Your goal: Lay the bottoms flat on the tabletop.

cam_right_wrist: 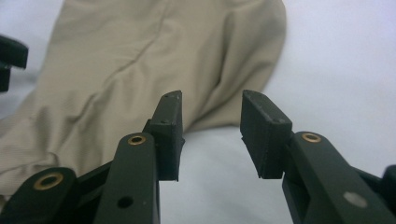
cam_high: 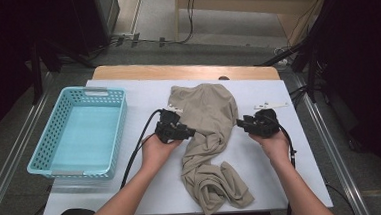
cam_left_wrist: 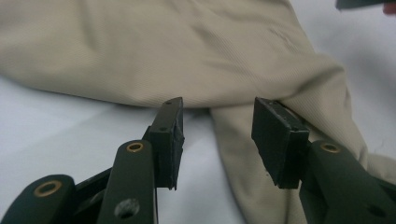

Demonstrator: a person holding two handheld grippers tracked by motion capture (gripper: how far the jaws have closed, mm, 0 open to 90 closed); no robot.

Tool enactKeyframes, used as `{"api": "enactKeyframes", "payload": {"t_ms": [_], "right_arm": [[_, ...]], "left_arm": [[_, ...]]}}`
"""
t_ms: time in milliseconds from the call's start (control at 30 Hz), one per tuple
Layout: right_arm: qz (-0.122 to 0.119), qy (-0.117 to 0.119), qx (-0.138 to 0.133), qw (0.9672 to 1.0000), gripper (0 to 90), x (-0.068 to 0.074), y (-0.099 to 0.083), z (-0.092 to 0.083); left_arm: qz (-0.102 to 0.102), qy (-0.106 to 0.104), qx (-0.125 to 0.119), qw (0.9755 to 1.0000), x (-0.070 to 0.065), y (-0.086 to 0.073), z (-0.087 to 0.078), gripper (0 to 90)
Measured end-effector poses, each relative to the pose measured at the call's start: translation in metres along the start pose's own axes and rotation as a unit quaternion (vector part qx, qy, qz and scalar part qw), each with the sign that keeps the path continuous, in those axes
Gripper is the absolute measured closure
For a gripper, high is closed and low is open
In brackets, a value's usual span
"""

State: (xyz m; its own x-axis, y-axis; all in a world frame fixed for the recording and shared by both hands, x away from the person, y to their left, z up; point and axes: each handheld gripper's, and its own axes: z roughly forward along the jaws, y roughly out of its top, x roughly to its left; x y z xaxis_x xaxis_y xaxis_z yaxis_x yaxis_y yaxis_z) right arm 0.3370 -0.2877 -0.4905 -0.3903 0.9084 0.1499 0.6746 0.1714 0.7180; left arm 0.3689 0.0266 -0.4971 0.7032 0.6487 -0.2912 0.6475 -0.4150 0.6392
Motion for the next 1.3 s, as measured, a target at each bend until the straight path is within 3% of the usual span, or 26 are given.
{"api": "enactKeyframes", "payload": {"t_ms": [100,133,200,300,333,400,500,600,733,800,900,967,1033,1133,1200,1267,1300], "right_arm": [[0.013,-0.002,0.013,0.9998,57.5,-0.004,-0.005,0.006],[0.014,0.000,0.019,0.9997,57.5,-0.004,-0.005,0.008],[0.012,0.003,0.024,0.9996,57.5,-0.003,-0.007,0.012],[0.002,0.002,0.028,0.9996,57.5,0.001,-0.008,0.015],[-0.001,0.004,0.029,0.9996,57.6,0.002,-0.008,0.016],[-0.002,0.003,0.029,0.9996,58.1,0.003,-0.009,0.016],[0.003,0.007,0.028,0.9996,60.3,0.003,-0.009,0.016],[0.003,0.009,0.029,0.9995,60.6,0.004,-0.010,0.015],[-0.004,0.013,0.028,0.9995,61.5,0.007,-0.011,0.016],[-0.010,0.017,0.029,0.9994,61.6,0.011,-0.011,0.017],[-0.022,0.022,0.029,0.9991,61.6,0.019,-0.010,0.018],[-0.027,0.029,0.029,0.9988,61.6,0.023,-0.009,0.019],[-0.032,0.031,0.032,0.9985,61.5,0.027,-0.009,0.020],[-0.036,0.038,0.033,0.9981,61.4,0.034,-0.010,0.020],[-0.042,0.047,0.033,0.9974,60.4,0.040,-0.010,0.018],[-0.050,0.057,0.032,0.9966,59.4,0.049,-0.010,0.016],[-0.055,0.063,0.032,0.9960,58.6,0.054,-0.011,0.015]], "left_arm": [[0.009,-0.003,0.010,0.9999,-0.010,-0.005,0.011,54.1],[0.016,-0.003,0.021,0.9997,-0.012,-0.006,0.015,56.9],[0.041,0.006,0.014,0.9991,-0.014,-0.010,0.017,70.3],[0.020,-0.018,0.040,0.9988,-0.008,-0.008,0.009,86.7],[0.015,-0.022,0.040,0.9988,-0.006,-0.008,0.003,87.5],[0.012,-0.021,0.037,0.9990,-0.006,-0.006,-0.012,87.9],[0.027,-0.009,0.033,0.9990,-0.009,-0.006,-0.034,88.2],[0.012,-0.006,0.022,0.9997,-0.007,-0.014,-0.051,87.9],[-0.002,0.012,0.031,0.9995,0.002,-0.026,-0.059,87.1],[-0.009,0.027,0.035,0.9990,0.007,-0.028,-0.058,78.1],[-0.006,0.011,0.004,0.9999,0.000,-0.023,-0.061,67.0],[0.011,-0.005,-0.012,0.9999,-0.012,-0.019,-0.060,61.5],[0.029,-0.016,-0.013,0.9994,-0.025,-0.018,-0.054,57.0],[0.051,-0.016,0.009,0.9985,-0.038,-0.019,-0.037,54.6],[0.059,-0.008,0.031,0.9977,-0.038,-0.020,-0.024,54.9],[0.047,-0.008,0.049,0.9977,-0.032,-0.022,-0.012,62.3],[0.039,-0.008,0.056,0.9976,-0.026,-0.023,-0.008,71.6]]}}
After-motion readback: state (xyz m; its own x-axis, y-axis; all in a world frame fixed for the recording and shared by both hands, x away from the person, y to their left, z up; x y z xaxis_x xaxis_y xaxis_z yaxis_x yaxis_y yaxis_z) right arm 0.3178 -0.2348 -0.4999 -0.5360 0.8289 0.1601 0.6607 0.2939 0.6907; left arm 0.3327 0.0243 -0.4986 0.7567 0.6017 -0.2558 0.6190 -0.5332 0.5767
